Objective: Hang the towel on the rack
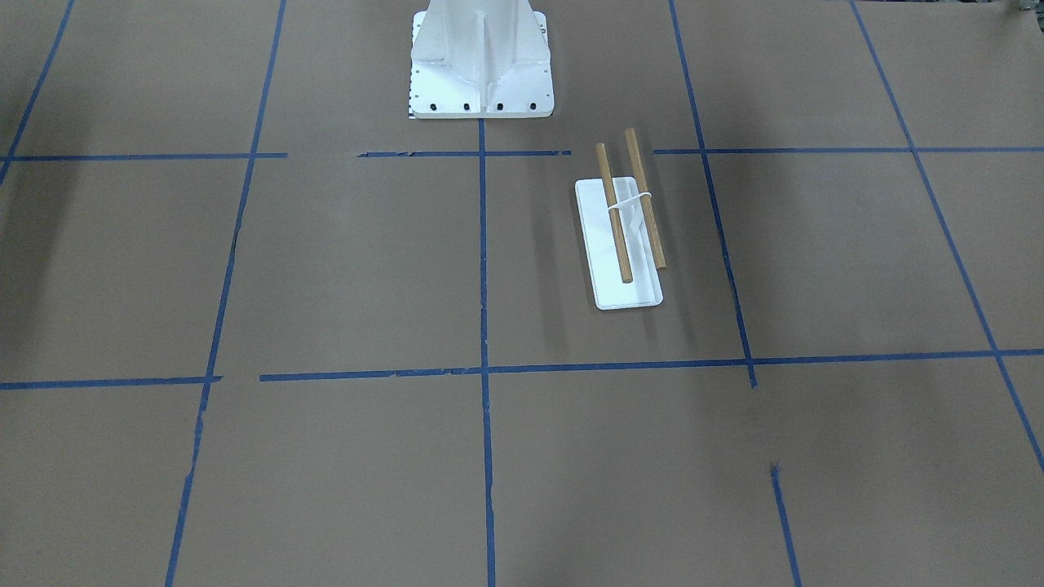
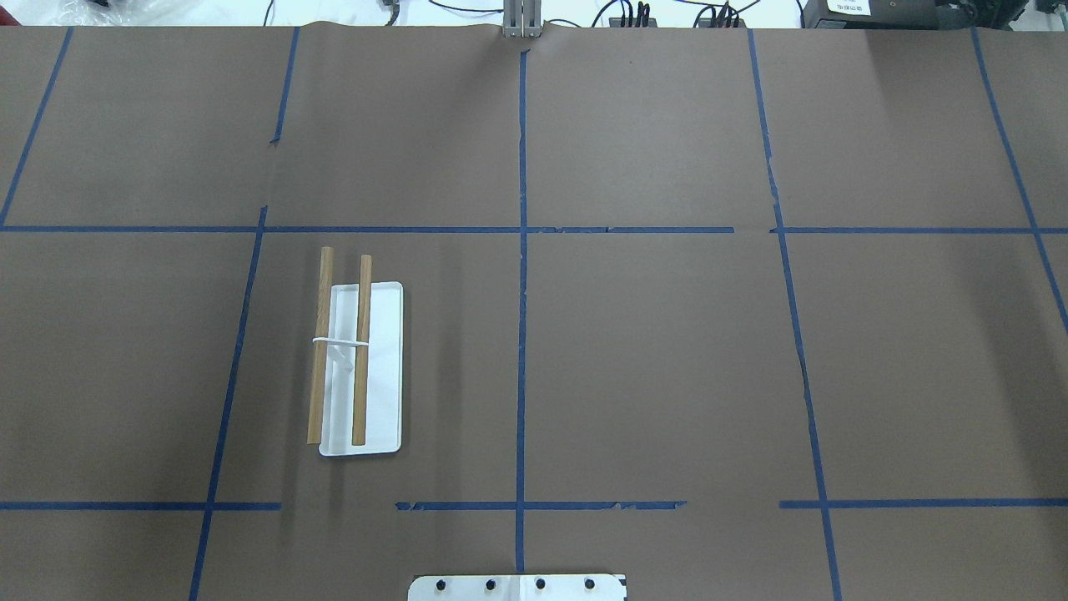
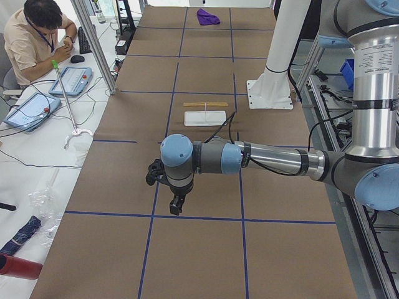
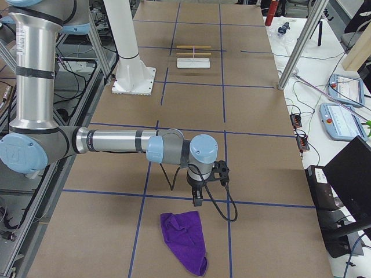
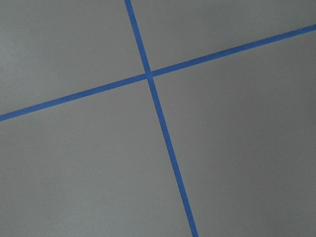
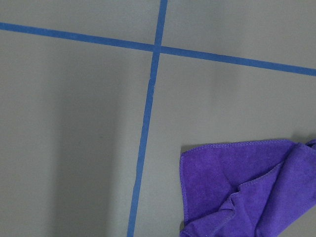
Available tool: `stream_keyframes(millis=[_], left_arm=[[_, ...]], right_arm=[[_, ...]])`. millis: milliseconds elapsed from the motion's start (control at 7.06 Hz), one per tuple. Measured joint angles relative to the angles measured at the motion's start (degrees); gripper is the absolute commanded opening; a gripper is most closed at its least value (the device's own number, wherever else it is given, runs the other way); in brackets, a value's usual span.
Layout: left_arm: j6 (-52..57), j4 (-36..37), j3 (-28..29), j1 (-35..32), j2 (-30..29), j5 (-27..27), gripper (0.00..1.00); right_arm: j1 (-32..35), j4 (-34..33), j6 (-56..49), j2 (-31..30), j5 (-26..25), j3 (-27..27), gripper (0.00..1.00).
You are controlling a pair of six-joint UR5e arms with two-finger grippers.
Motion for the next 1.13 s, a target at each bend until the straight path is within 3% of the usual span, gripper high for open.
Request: stream_keyframes(millis=[566, 850, 991, 1133], left_arm=[[0.2, -0.3, -1.2, 0.0, 0.1, 2.4, 1.00], [-0.1, -0.5, -1.5, 0.1, -0.5, 6.0, 1.00], [-0.1, -0.5, -1.6, 0.2, -0.6, 6.3, 1.00], [0.0, -0.6, -1.8, 0.2, -0.6, 6.4, 1.00]], right_arm=[[-0.2, 1.9, -0.6, -0.1, -0.2, 0.1, 1.00], [-1.3, 12.1, 0.0, -0.7, 0.4, -0.1, 1.00], [-3.2, 15.9, 0.4, -1.1, 0.8, -0.2, 0.95], [-4.2, 18.2, 0.6, -1.7, 1.5, -0.4, 1.00]])
